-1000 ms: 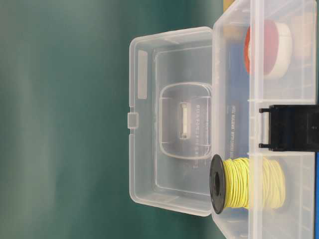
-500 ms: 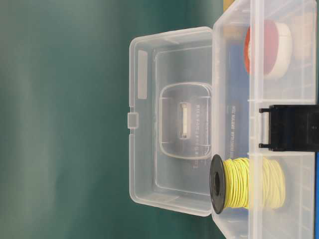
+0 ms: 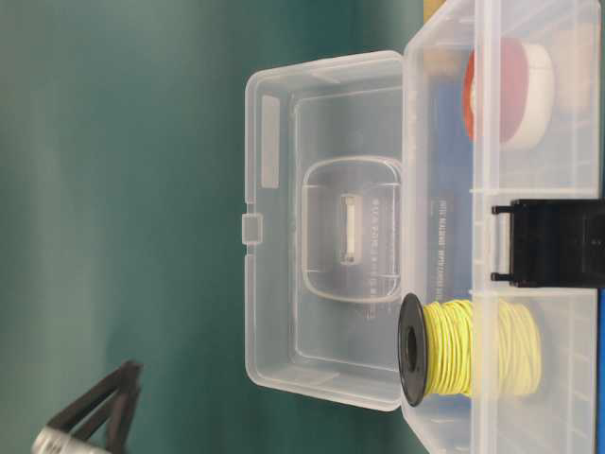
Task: Close the tool box with the left arm.
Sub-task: 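Move the left gripper toward the raised clear lid of the tool box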
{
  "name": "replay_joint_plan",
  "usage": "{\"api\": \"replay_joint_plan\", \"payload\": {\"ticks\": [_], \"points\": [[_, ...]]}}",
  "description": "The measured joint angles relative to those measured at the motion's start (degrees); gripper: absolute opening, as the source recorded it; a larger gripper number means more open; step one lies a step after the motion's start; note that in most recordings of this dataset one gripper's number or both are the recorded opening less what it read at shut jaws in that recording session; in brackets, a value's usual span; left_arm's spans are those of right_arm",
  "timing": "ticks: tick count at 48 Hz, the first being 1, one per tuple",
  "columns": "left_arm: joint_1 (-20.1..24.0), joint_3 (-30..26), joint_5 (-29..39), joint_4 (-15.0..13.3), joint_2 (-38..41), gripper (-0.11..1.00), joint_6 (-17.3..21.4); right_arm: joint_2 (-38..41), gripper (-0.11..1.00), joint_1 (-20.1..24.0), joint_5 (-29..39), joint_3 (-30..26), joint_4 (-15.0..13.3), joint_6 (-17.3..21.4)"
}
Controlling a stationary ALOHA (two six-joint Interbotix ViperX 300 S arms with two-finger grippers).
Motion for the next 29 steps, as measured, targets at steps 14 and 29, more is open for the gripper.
{"api": "replay_joint_plan", "payload": {"ticks": [14, 29], "points": [[5.4, -14.0, 8.3, 0.5, 14.9, 0.90, 1.7, 0.9, 0.00, 0.0, 0.1, 0.0, 0.0, 0.0], [6.0, -23.6, 12.8, 0.3, 26.8, 0.90, 6.6, 1.7, 0.00, 0.0, 0.3, 0.0, 0.0, 0.1]]}}
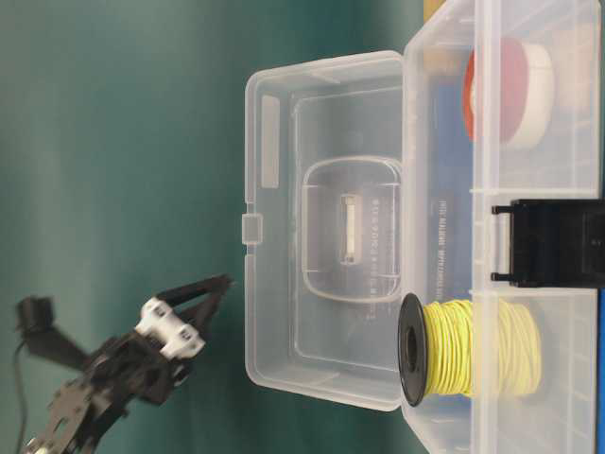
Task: Close the tool box with the left arm.
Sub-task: 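Move the left gripper toward the raised clear lid of the tool box, then push the clear lid forward and down with the left gripper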
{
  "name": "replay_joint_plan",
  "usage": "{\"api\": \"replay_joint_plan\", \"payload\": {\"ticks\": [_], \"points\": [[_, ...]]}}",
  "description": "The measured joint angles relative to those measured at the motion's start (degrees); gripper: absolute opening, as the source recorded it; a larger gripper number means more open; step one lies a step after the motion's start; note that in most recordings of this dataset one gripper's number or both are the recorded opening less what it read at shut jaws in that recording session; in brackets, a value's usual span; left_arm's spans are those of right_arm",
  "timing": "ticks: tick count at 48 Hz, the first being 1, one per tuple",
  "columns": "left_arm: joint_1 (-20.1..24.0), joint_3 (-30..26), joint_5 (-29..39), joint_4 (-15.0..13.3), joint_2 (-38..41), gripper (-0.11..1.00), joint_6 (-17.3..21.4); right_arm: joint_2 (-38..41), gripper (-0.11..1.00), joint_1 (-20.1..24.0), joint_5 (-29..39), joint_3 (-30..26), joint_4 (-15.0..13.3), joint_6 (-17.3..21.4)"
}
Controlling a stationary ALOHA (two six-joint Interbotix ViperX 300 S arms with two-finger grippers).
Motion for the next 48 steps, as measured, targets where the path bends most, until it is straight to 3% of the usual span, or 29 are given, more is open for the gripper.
{"api": "replay_joint_plan", "payload": {"ticks": [25, 48], "points": [[-0.4, -1.0, 5.8, -0.1, 4.8, 0.90, 0.0, 0.4, 0.00, -0.3, 0.4, 0.0, 0.0, 0.0], [-6.1, -1.3, 13.4, 0.1, 0.0, 0.90, -0.8, 0.7, 0.00, -1.2, 0.4, 0.0, 0.0, -0.1]]}}
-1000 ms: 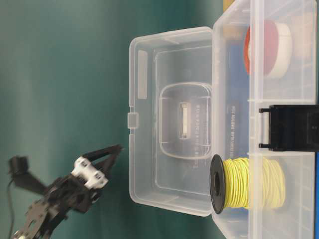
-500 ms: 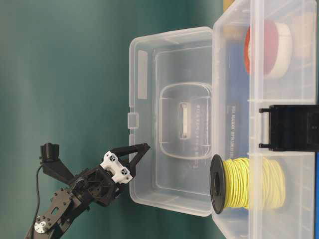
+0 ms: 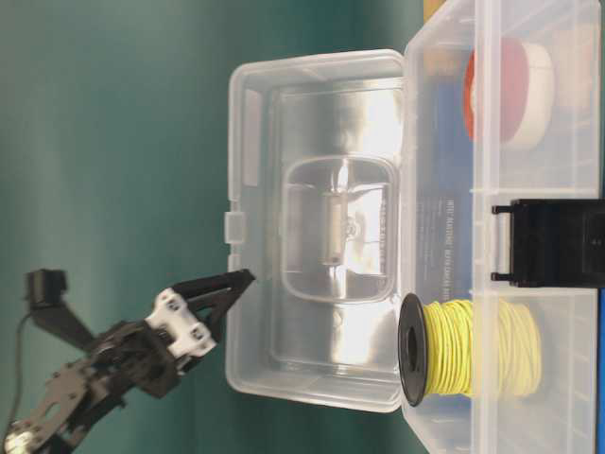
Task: Close the tool box with the left arm.
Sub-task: 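Push the clear lid forward and down with the left gripper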
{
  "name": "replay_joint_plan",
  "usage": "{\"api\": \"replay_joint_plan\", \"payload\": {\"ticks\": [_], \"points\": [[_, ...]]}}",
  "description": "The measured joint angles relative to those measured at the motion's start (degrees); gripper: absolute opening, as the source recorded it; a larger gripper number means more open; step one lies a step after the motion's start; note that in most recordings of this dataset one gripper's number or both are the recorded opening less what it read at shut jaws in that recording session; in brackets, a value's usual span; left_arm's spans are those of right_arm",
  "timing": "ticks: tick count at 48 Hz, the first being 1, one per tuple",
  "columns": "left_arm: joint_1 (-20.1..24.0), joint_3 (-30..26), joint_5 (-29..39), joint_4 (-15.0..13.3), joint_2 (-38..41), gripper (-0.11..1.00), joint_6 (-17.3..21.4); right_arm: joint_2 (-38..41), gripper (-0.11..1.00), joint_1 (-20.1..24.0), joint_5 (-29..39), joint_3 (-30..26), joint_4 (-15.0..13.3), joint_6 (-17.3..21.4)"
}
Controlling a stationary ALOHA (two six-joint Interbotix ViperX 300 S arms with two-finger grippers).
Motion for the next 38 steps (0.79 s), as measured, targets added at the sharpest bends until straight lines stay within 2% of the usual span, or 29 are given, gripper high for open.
{"api": "replay_joint_plan", "payload": {"ticks": [19, 38], "points": [[-8.1, 4.9, 3.4, -0.1, -7.9, 0.90, -1.7, 0.0, 0.00, -0.4, 0.0, 0.0, 0.0, -0.4], [-22.2, 11.7, 7.0, -1.0, -12.5, 0.90, -12.1, 0.0, 0.00, -1.1, 0.0, 0.0, -0.1, -0.4]]}}
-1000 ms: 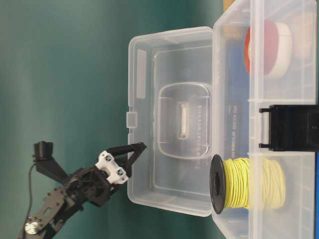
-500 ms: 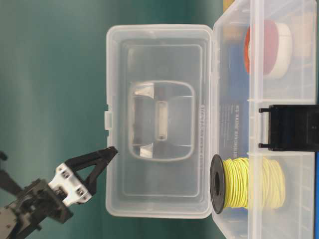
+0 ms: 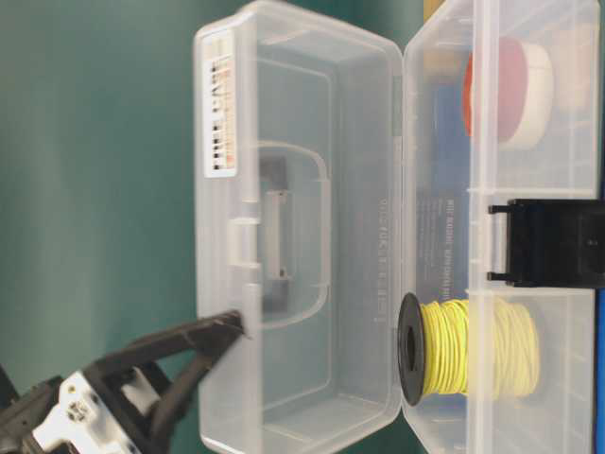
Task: Close the tool box with the left arm.
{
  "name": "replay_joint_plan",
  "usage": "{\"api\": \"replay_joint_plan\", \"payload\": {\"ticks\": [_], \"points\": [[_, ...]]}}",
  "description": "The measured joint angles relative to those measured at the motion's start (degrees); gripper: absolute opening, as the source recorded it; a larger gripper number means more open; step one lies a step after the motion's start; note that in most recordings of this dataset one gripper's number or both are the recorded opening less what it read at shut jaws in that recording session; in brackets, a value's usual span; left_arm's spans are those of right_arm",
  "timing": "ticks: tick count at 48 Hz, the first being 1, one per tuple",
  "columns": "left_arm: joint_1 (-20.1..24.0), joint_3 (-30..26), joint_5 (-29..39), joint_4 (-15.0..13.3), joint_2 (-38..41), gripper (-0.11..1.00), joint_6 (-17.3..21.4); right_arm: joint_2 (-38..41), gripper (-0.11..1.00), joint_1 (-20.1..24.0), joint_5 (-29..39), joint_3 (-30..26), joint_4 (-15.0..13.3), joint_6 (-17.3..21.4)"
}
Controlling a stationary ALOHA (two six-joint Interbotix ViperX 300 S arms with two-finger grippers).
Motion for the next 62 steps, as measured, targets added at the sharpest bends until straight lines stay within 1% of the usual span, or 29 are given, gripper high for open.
{"api": "replay_joint_plan", "payload": {"ticks": [11, 20, 27, 37, 46, 51, 62], "points": [[-5.1, 0.8, 0.5, 0.3, -3.6, 0.90, -3.3, 0.0, 0.00, -0.7, 0.0, 0.0, 0.0, 0.0], [-7.2, 1.8, -0.2, 0.3, -7.6, 0.90, -3.8, -0.2, 0.00, -0.8, 0.0, 0.0, 0.0, 0.0], [-7.6, 4.9, -5.1, 0.3, -12.9, 0.90, -3.3, -0.3, 0.00, -0.9, 0.0, 0.0, 0.0, 0.0], [-7.6, 13.9, -17.6, 0.4, -24.1, 0.89, -3.2, -0.6, 0.00, -1.0, 0.0, 0.0, 0.0, -0.1], [-7.6, 25.0, -29.4, 0.4, -34.8, 0.89, -3.2, -1.1, 0.00, -0.9, -0.1, 0.0, 0.0, -0.1], [-7.6, 31.5, -34.4, 0.4, -40.3, 0.89, -3.2, -1.2, 0.00, -0.9, 0.0, 0.0, 0.0, -0.2], [-7.8, 45.3, -45.6, 0.4, -47.9, 0.89, -3.3, -1.4, 0.00, -1.0, 0.0, 0.0, -0.1, -0.2]]}}
